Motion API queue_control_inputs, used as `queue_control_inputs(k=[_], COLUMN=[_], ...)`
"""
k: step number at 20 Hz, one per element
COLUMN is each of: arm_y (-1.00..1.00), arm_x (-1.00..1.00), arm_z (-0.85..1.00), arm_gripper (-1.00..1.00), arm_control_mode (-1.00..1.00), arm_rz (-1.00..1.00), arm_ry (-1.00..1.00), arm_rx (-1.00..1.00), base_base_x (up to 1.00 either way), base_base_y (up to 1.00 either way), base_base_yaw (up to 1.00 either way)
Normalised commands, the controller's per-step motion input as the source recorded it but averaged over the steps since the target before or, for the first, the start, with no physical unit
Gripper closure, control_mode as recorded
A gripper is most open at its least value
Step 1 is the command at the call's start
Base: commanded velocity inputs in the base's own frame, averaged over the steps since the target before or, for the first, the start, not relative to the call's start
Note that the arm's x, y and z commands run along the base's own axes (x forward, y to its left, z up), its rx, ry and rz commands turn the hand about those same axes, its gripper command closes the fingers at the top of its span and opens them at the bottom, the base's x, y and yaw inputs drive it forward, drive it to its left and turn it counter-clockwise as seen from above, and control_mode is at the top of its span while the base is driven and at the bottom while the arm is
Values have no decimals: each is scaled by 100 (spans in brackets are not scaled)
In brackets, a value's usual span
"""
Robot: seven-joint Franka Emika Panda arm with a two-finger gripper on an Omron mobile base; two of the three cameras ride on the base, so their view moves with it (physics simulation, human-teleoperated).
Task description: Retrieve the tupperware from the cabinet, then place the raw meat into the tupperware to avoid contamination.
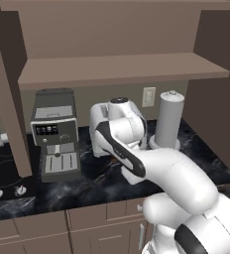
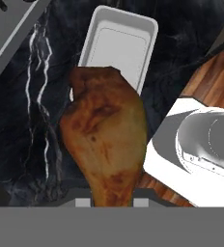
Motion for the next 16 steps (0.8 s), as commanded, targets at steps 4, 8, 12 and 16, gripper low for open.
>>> queue_control_inputs(k=[4, 8, 12, 16], arm_y=[-25, -23, -24, -21], arm_x=[-12, -6, -1, 0], arm_z=[6, 0, 0, 0], arm_gripper=[100, 100, 100, 100], arm_control_mode=[-100, -100, -100, -100], arm_rz=[-14, -13, -12, -11], arm_ry=[-3, -4, -3, -2], arm_rx=[0, 0, 0, 0], base_base_x=[0, 0, 0, 0], base_base_y=[0, 0, 0, 0], base_base_yaw=[0, 0, 0, 0])
